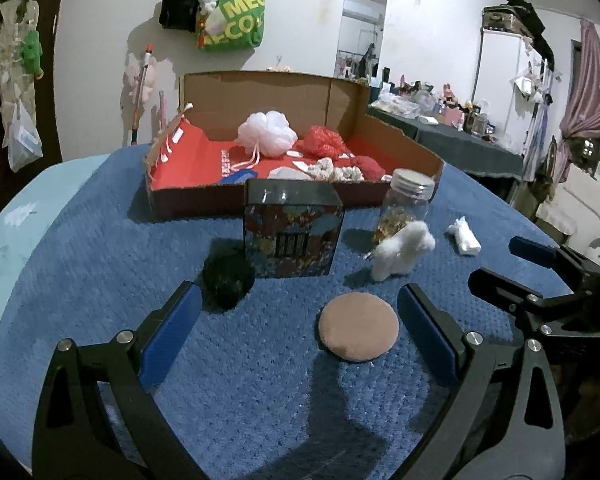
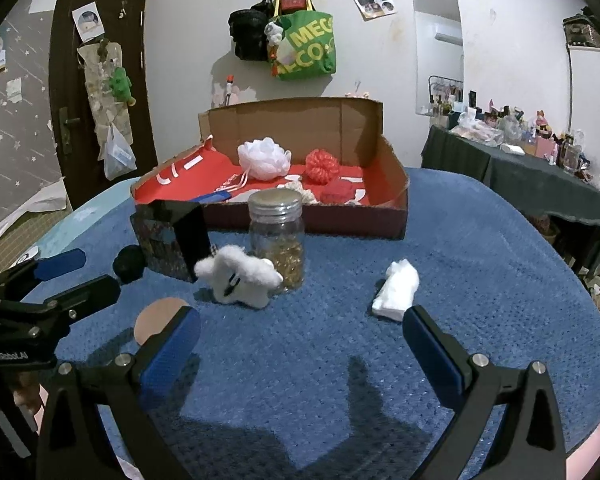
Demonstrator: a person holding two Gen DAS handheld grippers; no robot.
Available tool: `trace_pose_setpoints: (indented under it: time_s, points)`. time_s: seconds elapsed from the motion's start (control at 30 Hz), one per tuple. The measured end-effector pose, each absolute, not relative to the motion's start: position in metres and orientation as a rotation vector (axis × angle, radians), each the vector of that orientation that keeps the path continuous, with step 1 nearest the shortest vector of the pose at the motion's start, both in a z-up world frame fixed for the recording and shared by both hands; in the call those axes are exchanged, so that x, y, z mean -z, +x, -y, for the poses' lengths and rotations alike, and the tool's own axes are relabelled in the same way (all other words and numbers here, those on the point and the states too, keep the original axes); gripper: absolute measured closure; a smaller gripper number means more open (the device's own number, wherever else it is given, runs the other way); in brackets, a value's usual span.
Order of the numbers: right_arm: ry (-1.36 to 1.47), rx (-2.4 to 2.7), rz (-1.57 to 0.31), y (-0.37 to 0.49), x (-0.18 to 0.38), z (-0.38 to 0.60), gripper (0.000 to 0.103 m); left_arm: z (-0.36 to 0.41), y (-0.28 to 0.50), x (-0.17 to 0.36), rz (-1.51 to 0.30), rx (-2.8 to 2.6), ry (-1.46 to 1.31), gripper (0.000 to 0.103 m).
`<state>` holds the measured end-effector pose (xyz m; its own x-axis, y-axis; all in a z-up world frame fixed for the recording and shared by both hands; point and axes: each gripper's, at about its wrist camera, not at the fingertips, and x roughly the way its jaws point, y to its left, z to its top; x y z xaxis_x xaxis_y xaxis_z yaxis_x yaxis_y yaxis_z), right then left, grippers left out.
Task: Organize soft objects
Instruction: 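Pull both tools back out of the box toward the blanket, then grasp the white folded cloth with the right gripper while the left gripper grasps the tan round sponge pad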
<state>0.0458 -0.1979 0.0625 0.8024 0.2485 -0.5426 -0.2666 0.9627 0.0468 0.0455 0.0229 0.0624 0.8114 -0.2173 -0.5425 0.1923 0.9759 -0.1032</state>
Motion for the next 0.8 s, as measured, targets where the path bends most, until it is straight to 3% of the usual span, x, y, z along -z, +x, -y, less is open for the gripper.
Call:
trace_pose_setpoints:
  time_s: [0.6,0.67,0.8]
  points:
    - [-0.047,-0.147,-0.666,0.093,-0.047,0.235,0.001,-0.005,0.055,-0.047,-0.672,0.328,-0.041,0.004]
    - [-0.047,-0.146,-0.693,0.106,-0.044,0.240,0.006,0.001,0.057,-0.046,-0.681,0.344,-0.031,0.007]
    - [-0.013,-0.182,-0.771,0.127,-0.036,0.248,0.021,0.011,0.062,-0.043,-0.705,0.369,-0.008,0.028]
